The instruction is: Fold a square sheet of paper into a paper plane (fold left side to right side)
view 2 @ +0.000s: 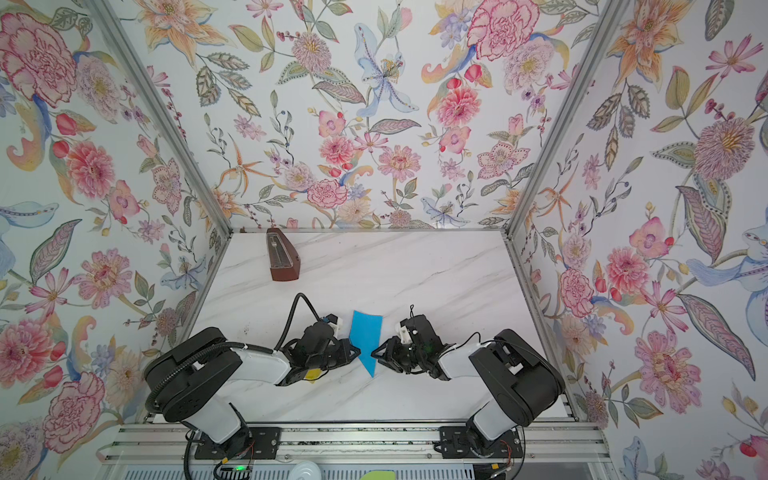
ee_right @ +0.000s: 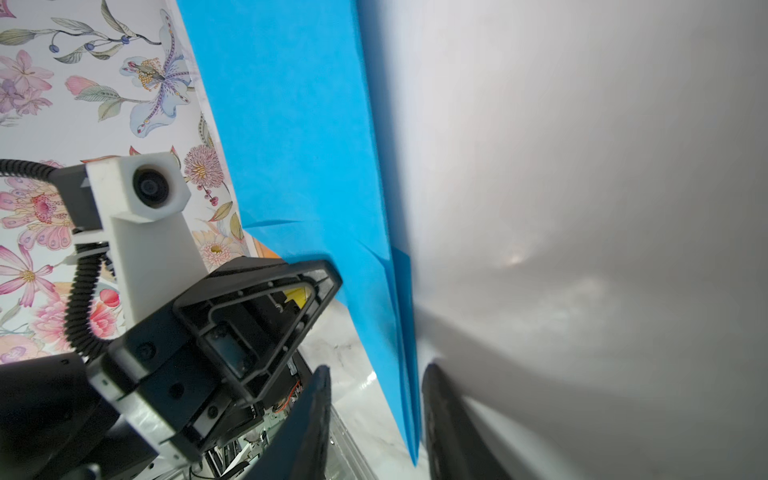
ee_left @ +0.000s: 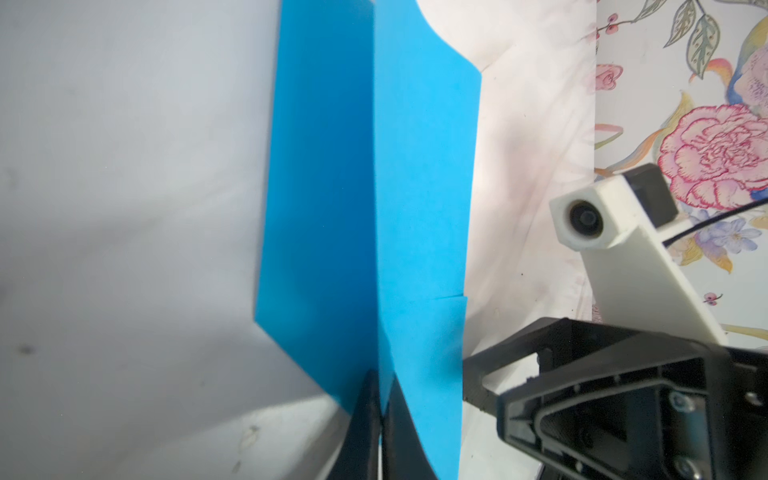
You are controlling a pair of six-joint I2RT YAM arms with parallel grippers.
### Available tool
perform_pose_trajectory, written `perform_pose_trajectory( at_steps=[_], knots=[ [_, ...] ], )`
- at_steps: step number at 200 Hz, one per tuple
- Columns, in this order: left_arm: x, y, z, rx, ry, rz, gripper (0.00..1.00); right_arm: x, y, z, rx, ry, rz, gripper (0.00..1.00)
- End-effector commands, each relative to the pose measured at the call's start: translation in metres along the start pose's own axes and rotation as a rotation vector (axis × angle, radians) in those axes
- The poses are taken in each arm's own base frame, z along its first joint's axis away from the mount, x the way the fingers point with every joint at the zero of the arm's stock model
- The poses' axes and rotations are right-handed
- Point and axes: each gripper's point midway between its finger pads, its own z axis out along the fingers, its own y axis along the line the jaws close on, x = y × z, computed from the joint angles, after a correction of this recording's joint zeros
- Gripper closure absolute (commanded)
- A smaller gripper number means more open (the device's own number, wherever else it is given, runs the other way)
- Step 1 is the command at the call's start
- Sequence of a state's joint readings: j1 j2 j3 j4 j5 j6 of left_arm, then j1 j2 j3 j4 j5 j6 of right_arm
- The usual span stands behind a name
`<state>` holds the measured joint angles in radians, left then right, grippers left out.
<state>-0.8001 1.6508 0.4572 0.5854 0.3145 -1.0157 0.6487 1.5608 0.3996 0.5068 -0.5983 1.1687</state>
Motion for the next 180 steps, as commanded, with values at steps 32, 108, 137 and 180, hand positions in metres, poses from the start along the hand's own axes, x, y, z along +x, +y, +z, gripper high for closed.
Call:
perform_pose_trajectory(
  at_steps=[32,108,137,180],
  knots=[
    [0.016,0.030,0.002,-0.064,0.042,-0.069,0.93,0.015,0.010,0.001,-0.038,0.027,0.001,0.64],
    [0.014,0.027,0.002,-0.060,0.040,-0.067,0.94,0.010,0.012,0.005,-0.055,-0.001,-0.006,0.75],
    [0.014,0.027,0.001,-0.060,0.040,-0.065,0.94,0.005,0.006,0.007,-0.044,-0.012,0.006,0.77],
    [0.013,0.027,0.000,-0.063,0.035,-0.064,0.95,0.003,-0.002,0.008,-0.031,-0.022,0.020,0.84]
  ],
)
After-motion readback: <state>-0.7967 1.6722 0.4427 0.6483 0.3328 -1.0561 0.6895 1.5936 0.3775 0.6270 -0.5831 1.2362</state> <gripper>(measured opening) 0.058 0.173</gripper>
